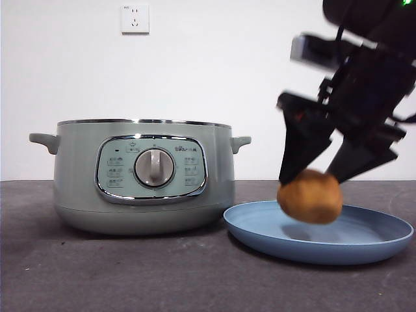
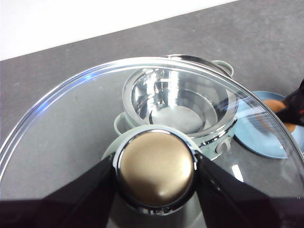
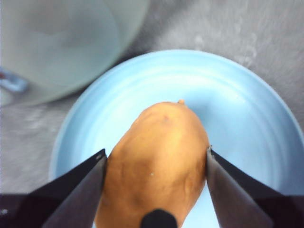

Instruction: Take the potato out from the steamer,put the potato on the plate,close the lid

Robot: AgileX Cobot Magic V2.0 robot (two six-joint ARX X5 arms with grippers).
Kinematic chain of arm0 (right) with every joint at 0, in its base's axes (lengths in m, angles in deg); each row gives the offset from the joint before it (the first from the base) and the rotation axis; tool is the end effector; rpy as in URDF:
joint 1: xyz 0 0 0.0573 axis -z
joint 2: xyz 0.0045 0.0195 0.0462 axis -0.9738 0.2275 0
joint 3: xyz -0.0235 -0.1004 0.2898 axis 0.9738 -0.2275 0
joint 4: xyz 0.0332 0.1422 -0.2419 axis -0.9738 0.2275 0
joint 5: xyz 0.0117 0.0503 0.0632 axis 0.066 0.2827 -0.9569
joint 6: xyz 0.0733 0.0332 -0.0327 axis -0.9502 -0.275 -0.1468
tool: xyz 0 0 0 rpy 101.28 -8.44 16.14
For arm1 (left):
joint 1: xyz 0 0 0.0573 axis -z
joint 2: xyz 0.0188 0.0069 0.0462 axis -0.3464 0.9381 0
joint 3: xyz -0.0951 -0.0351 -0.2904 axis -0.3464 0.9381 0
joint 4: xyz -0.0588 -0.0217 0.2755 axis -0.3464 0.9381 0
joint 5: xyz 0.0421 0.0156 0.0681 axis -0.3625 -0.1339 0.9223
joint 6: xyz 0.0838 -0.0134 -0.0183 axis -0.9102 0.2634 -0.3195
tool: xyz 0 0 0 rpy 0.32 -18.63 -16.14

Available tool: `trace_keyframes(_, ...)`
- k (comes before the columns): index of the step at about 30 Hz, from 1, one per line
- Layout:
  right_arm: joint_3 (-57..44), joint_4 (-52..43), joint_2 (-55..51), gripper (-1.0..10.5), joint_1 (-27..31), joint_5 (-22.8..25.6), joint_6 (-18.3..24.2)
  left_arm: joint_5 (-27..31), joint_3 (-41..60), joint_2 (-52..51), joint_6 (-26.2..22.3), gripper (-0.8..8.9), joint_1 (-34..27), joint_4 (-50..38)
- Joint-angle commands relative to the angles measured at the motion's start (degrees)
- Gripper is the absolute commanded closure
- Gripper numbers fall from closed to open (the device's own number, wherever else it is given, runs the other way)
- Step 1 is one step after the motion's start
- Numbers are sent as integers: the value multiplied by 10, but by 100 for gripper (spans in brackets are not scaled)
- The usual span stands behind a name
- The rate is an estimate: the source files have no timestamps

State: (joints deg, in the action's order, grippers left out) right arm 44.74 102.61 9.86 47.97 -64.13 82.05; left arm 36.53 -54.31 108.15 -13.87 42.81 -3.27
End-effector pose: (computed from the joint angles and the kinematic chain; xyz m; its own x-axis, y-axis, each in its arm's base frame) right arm 0.2734 0.1576 0.1820 0.5132 0.3728 -0.7731 -0.4692 0.8761 0.1110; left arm 0.0809 -0.0303 0.4373 0.8315 -0.3015 -0.4666 0.3571 0.9335 0.0332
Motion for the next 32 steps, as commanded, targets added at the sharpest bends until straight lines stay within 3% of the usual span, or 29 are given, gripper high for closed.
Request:
trace_keyframes(1, -6, -13, 30, 959, 1, 0, -5, -14, -2, 7, -4, 822, -1, -33)
trace_keyframes(7, -6, -13, 49, 923, 3, 1, -5, -29, -2, 51, -7, 822, 0, -57)
trace_keyframes(10, -6, -10, 48, 731, 5, 4, -6, -54, -2, 77, -8, 822, 0, -85)
trace_keyframes(14, -5, -1, 44, 383, 11, 3, -11, -72, -2, 121, -12, 822, 0, -135)
trace_keyframes(22, -5, 3, -2, 373, 11, 4, -15, -90, -2, 230, -38, 822, 0, -230)
trace_keyframes(32, -4, 68, -156, 375, 11, 4, -16, -101, -2, 370, -39, 822, 0, -353)
